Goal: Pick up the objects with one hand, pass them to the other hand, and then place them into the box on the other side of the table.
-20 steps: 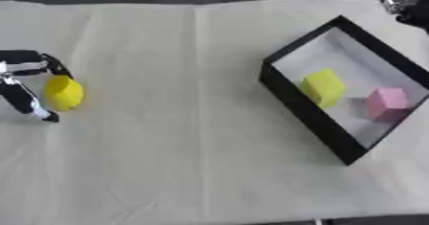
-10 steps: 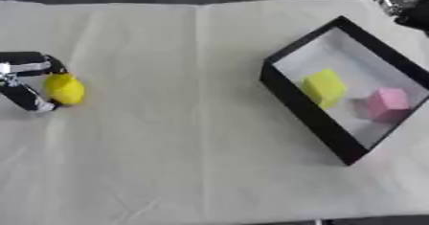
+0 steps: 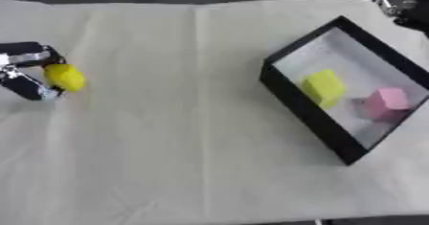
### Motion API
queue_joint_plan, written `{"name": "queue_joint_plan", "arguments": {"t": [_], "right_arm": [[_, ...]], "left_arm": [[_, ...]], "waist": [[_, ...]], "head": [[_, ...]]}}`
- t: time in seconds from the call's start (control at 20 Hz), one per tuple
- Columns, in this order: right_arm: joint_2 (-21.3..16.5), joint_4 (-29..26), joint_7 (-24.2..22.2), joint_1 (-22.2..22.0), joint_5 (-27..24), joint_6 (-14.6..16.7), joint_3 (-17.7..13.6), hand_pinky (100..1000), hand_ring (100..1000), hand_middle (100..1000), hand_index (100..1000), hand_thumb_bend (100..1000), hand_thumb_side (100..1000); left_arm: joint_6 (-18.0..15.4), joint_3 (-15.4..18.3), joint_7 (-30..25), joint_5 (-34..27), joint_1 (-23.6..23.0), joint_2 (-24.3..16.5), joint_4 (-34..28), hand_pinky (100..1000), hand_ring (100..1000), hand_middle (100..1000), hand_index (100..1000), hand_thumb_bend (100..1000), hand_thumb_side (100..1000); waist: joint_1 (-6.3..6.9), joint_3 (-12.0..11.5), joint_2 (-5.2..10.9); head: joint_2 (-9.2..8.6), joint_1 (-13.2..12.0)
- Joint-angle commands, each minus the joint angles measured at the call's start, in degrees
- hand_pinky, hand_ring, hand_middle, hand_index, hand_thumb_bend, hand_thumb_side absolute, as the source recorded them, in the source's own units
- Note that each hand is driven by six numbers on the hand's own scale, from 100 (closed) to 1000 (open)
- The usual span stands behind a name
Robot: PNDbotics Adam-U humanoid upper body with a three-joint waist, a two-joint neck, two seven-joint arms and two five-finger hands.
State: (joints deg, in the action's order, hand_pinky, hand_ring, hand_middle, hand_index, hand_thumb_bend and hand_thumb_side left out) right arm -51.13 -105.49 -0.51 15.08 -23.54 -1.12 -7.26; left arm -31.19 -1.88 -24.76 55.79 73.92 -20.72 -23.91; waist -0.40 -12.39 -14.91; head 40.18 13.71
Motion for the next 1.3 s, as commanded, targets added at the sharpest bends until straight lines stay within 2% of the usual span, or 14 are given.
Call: {"name": "queue_joint_plan", "arguments": {"t": [0.05,0.2,0.3,0.5,0.7,0.85,1.3], "right_arm": [[-2.22,-1.27,0.51,0.35,-0.62,0.07,-0.86,1000,1000,844,1000,100,237],[-2.34,-1.49,0.62,0.37,-0.81,0.12,-0.88,1000,1000,845,1000,100,231],[-2.54,-1.74,0.7,0.51,-1.0,0.2,-0.88,1000,1000,845,1000,100,227],[-2.77,-2.43,0.49,1.17,-1.38,0.27,-0.55,1000,1000,846,1000,100,219],[-2.83,-3.12,0.38,1.86,-1.78,0.2,-0.33,1000,1000,846,1000,100,214],[-2.83,-3.57,0.36,2.01,-1.86,0.3,-0.21,1000,1000,846,1000,100,209],[-3.73,-5.54,-1.47,2.55,-1.52,0.55,1.24,1000,1000,855,1000,100,222]], "left_arm": [[1.75,-0.85,1.93,-4.14,0.01,-2.08,-6.39,757,593,502,553,100,100],[2.7,-1.9,2.77,-5.36,-1.11,-1.88,-9.94,750,579,484,545,100,100],[2.63,-2.69,4.96,-4.91,-3.03,-0.92,-14.77,746,573,482,542,108,100],[3.71,-3.4,10.74,-2.65,-6.84,2.12,-23.24,743,566,479,541,118,100],[4.23,-3.69,15.5,-0.8,-9.78,5.7,-28.55,746,556,474,542,100,100],[4.31,-3.64,17.71,-0.31,-11.47,8.16,-31.33,751,552,470,544,100,100],[4.11,-3.32,20.44,-0.86,-15.55,14.3,-37.96,752,542,462,545,100,100]], "waist": [[-0.08,-0.15,1.47],[-0.15,-0.27,1.54],[-0.26,-0.45,1.62],[-0.55,-0.57,1.71],[-0.9,-0.57,1.73],[-1.26,-0.52,1.76],[-2.3,-0.13,2.07]], "head": [[-0.12,0.1],[-0.24,0.09],[-0.39,0.1],[-0.42,0.11],[-0.44,0.9],[-0.38,2.13],[0.47,7.95]]}}
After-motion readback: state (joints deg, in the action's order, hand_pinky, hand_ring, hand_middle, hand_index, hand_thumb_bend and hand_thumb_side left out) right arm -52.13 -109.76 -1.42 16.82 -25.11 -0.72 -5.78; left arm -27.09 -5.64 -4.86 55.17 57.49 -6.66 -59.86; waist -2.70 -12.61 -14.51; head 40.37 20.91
